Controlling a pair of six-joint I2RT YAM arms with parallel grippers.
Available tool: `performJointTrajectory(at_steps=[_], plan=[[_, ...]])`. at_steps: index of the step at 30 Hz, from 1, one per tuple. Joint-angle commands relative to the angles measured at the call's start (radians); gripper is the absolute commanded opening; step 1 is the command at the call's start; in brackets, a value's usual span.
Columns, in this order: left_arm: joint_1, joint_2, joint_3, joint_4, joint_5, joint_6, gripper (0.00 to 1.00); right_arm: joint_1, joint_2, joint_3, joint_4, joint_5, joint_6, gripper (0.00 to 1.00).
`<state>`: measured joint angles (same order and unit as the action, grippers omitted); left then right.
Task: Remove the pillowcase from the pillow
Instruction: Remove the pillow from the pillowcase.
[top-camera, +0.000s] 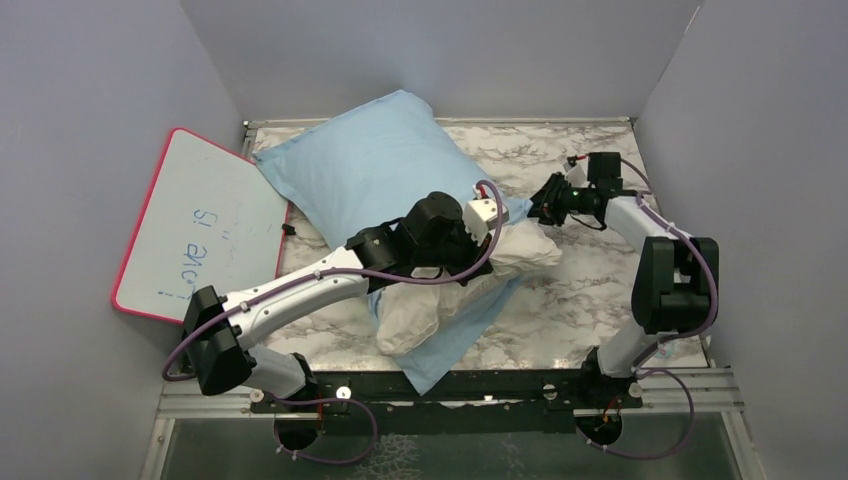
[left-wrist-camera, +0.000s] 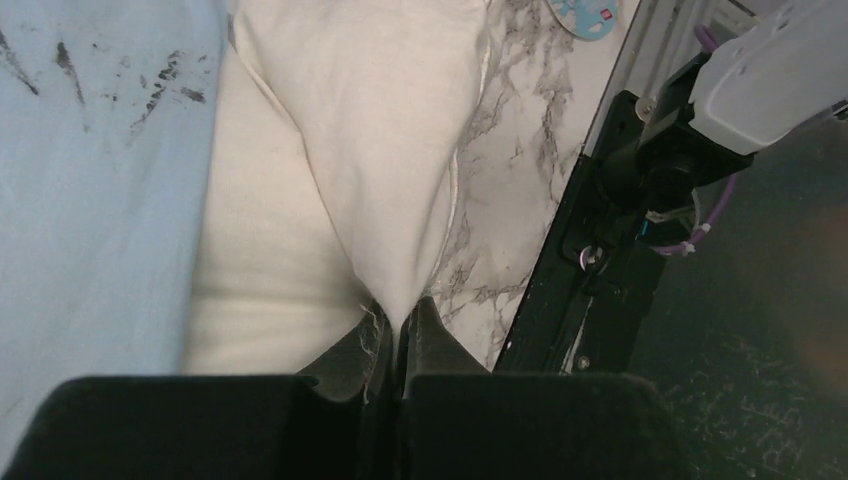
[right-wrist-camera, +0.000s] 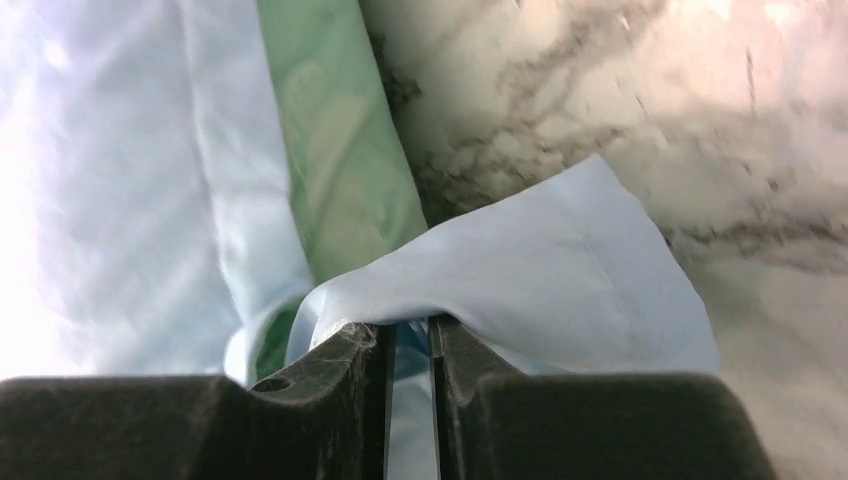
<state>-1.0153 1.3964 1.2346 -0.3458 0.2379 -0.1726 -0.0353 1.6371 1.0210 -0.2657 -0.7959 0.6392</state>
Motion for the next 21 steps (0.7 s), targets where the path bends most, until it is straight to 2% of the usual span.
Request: performJointTrajectory(at_steps=[1,4,5,9,16,18,21], plan=[[-0.017,-0.089,0.026,0.116,0.161,-0.042,0.00,0.034,0.077,0.171,0.018,0.055,0.035,0.22],[-0.017,-0.093,0.014,0.135,0.152,-0.053,0.00,0.095,0.148,0.286,-0.098,0.097,-0.045,0.23],[-0.017,-0.093,0.009,0.145,0.143,-0.062,0.00,0.114,0.165,0.307,-0.136,0.153,-0.074,0.24],[-0.017,-0.089,-0.008,0.169,0.092,-0.077,0.00,0.135,0.156,0.289,-0.249,0.341,-0.144,0.28],[-0.017,-0.057,-0.028,0.160,-0.044,-0.087,0.00,0.135,-0.136,0.228,-0.347,0.666,-0.141,0.48],[-0.017,-0.042,-0.026,0.167,-0.054,-0.090,0.00,0.135,-0.231,0.227,-0.399,0.855,-0.113,0.51],[-0.016,-0.021,-0.021,0.171,-0.051,-0.094,0.00,0.135,-0.387,0.221,-0.417,1.035,-0.122,0.68]])
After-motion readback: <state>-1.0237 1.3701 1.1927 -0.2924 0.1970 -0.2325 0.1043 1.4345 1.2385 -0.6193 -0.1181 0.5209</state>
